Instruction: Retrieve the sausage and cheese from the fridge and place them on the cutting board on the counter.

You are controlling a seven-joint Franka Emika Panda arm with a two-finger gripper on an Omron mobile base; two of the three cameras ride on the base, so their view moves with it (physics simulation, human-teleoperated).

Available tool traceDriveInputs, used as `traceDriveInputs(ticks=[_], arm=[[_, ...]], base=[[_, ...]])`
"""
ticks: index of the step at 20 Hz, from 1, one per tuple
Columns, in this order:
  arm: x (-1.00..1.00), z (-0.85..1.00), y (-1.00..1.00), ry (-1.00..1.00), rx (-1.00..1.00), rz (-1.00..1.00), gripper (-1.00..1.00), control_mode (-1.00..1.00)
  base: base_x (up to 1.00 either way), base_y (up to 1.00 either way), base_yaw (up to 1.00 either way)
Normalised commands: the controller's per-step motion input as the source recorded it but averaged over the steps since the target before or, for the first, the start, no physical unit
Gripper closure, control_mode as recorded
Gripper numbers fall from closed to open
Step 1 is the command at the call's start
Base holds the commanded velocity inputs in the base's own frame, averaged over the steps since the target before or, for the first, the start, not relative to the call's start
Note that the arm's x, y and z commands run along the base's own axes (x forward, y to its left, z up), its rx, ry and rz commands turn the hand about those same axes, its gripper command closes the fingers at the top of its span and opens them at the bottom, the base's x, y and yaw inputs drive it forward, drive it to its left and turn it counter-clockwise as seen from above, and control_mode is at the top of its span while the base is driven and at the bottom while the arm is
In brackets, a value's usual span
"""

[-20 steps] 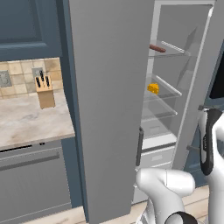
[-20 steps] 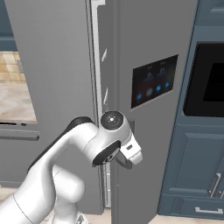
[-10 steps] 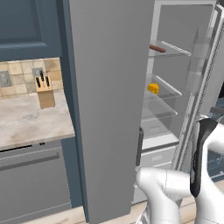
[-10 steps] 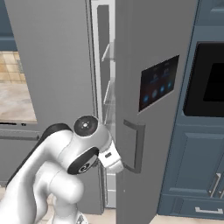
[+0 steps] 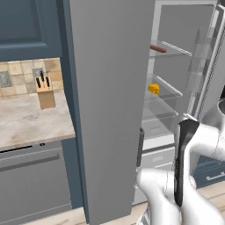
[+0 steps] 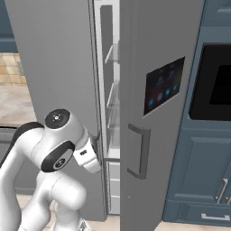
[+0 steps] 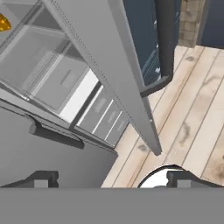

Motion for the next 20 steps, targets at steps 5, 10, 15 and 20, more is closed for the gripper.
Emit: traceDriveInputs(ticks=[5, 10, 15, 20], arm=[[0.33, 0.14, 0.49, -0.04, 0.04, -0.24, -1.0, -1.0], [0.43, 0.05, 0.3, -0.1, 0.1, -0.36, -1.0, -1.0], [0.46, 0.0, -0.05, -0.14, 0.23, -0.39, -1.0, -1.0], [0.35, -0.06, -0.23, -0.14, 0.15, -0.42, -1.0, -1.0]], base=[[0.0, 0.0, 0.0], [0.0, 0.0, 0.0], [0.0, 0.0, 0.0], [0.0, 0.0, 0.0]])
